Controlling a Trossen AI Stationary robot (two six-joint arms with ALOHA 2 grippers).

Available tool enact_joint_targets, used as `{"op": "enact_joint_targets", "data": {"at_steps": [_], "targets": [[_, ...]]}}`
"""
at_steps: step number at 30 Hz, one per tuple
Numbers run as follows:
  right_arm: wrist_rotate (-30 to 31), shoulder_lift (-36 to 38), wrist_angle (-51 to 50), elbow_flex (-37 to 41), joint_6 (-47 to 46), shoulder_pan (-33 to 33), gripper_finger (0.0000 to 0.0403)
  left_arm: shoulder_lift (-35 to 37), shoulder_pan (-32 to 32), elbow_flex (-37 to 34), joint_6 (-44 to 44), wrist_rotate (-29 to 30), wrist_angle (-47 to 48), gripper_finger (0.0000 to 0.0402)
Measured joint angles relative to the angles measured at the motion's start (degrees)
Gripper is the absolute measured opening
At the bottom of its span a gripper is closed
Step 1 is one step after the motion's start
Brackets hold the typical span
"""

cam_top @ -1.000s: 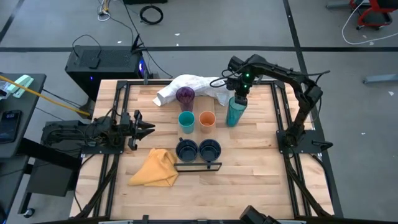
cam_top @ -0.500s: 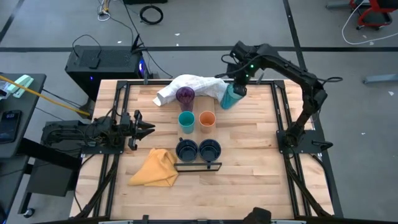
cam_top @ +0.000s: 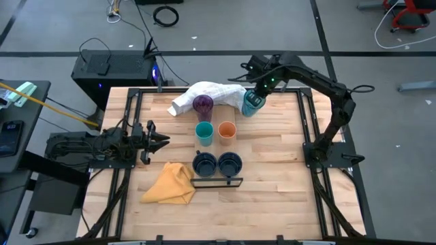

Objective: Stack small to large cups/mugs on shelf
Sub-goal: Put the blue cup on the shelf

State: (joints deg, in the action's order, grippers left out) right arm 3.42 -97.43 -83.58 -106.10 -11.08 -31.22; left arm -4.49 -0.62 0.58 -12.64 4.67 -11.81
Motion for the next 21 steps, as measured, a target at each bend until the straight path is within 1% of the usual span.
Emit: {"op": "enact_joint_targets", "data": {"at_steps": [3,9,16,21], "targets": [[1.59,-0.2,0.08,0.0,-6.15,1.06,0.0005,0.01,0.0,0.01,0.1,0.02,-0.02,0.0089],[1.25,-1.1,-0.33,-0.02,-13.02,4.02,0.0005,0.0,0.02,0.02,0.17,0.0,-0.07,0.009],[1.88,-5.23,-1.06,0.02,-17.11,7.15,0.0005,0.0,0.01,0.0,-0.09,0.0,-0.31,0.0098],[3.02,-6.03,-1.05,0.04,-18.63,7.11,0.0005,0.0,0.02,0.01,-0.23,-0.87,-0.32,0.0095]]}}
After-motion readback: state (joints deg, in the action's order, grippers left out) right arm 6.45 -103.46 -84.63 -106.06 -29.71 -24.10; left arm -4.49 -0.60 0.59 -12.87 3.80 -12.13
